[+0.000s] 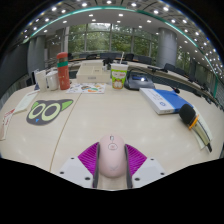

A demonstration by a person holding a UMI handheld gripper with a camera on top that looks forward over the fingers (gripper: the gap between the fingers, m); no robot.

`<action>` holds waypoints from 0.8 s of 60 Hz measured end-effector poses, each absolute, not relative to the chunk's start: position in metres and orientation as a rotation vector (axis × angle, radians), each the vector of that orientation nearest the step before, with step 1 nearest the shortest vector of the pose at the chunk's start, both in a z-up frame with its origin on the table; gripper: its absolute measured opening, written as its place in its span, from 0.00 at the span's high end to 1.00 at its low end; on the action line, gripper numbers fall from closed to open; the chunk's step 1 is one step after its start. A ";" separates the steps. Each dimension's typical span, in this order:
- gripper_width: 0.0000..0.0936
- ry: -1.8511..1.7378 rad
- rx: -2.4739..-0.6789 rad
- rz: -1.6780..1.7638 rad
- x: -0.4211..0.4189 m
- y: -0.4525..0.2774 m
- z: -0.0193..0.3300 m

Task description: Arrange mouse

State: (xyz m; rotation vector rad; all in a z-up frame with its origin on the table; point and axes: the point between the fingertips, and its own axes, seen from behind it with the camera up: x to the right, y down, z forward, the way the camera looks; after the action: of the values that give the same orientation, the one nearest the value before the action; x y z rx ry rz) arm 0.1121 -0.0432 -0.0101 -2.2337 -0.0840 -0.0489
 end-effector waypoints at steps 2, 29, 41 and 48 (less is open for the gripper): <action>0.61 -0.072 -2.240 -0.060 0.113 -0.043 -0.010; 0.63 0.144 -2.026 -0.185 0.050 0.017 0.161; 0.63 0.069 -2.013 -0.071 -0.075 0.066 0.170; 0.64 0.022 -2.081 -0.017 -0.138 0.080 0.113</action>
State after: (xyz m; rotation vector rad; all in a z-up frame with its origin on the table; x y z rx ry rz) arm -0.1375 0.0802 0.1132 -2.0806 0.0219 -0.0165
